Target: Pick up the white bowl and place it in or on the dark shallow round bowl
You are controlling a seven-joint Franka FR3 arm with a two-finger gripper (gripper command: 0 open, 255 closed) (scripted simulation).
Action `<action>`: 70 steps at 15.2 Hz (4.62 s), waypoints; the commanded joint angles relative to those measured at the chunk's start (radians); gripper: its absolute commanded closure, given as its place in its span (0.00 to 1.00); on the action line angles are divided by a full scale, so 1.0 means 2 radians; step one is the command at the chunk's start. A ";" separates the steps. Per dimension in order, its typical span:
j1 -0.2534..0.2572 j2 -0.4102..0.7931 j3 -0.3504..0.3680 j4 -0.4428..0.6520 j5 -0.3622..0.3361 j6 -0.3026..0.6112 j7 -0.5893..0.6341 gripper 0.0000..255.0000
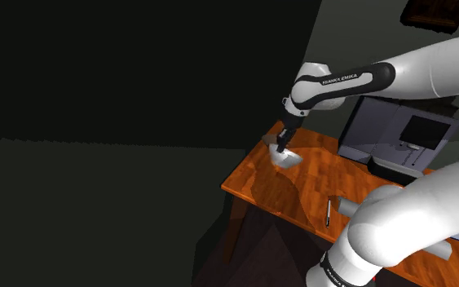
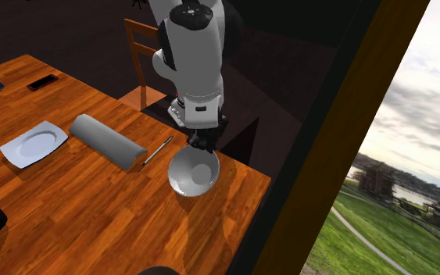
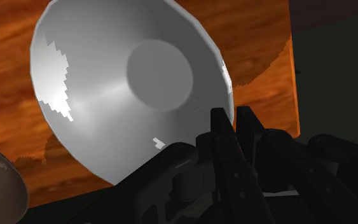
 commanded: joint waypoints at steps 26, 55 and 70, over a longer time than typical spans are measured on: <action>-0.126 0.516 -0.079 0.631 0.242 -0.178 -0.251 1.00; -0.118 0.545 -0.066 0.535 0.263 -0.059 -0.273 0.00; -0.119 0.524 -0.075 0.567 0.250 -0.109 -0.264 0.00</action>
